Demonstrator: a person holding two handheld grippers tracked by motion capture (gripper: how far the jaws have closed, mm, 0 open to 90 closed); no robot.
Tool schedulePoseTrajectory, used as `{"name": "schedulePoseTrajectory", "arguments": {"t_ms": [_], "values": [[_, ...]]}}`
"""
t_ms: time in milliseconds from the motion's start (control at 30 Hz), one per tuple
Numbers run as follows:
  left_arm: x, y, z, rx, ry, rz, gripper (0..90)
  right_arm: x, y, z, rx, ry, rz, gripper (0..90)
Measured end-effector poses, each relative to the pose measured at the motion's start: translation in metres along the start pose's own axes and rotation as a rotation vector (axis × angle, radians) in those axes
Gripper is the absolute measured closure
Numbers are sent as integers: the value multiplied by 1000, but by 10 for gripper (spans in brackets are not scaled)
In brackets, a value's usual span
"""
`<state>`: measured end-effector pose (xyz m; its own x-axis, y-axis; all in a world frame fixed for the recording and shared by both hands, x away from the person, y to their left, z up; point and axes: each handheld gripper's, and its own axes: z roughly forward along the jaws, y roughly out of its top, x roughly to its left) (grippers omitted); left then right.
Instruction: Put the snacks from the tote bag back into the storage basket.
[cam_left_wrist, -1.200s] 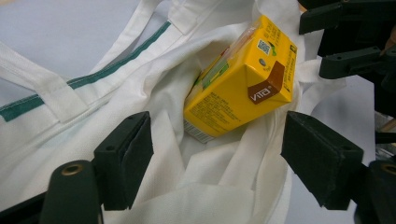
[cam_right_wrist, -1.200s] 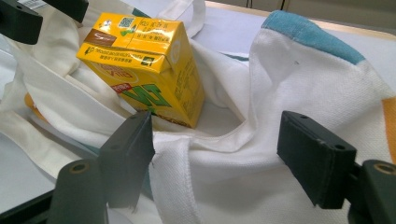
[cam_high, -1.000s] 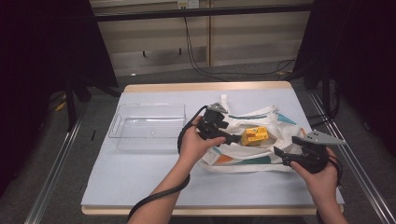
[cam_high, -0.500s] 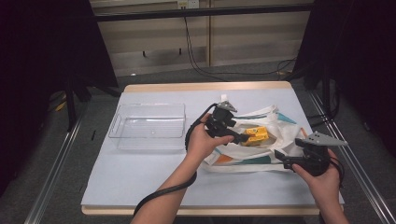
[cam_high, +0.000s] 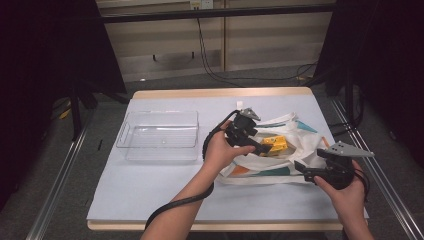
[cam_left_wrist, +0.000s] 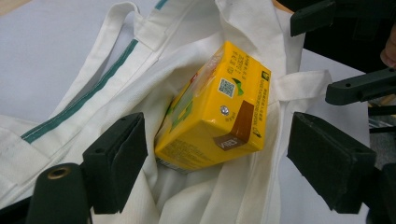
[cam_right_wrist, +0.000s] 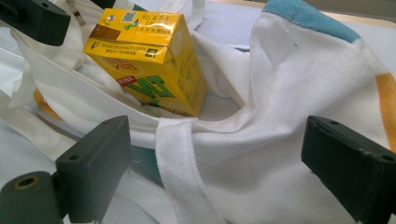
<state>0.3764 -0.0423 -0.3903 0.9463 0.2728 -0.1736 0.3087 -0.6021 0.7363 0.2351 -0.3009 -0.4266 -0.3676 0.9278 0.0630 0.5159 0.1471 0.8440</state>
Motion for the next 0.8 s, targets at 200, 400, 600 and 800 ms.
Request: {"name": "schedulePoseTrajectory", "arguments": {"t_ms": [200, 400, 600, 800], "values": [[-5, 4, 10, 13, -7, 25, 199, -2, -1, -1, 2, -2, 11, 84], [-5, 6, 17, 24, 2, 36, 199, -3, -1, -2, -4, 0, 10, 85], [-5, 6, 24, 45, 14, 36, 205, -2, -1, -2, -4, 3, 10, 85], [-1, 5, 27, 58, 23, 33, 226, -2, -1, -1, 1, 0, 10, 85]]}}
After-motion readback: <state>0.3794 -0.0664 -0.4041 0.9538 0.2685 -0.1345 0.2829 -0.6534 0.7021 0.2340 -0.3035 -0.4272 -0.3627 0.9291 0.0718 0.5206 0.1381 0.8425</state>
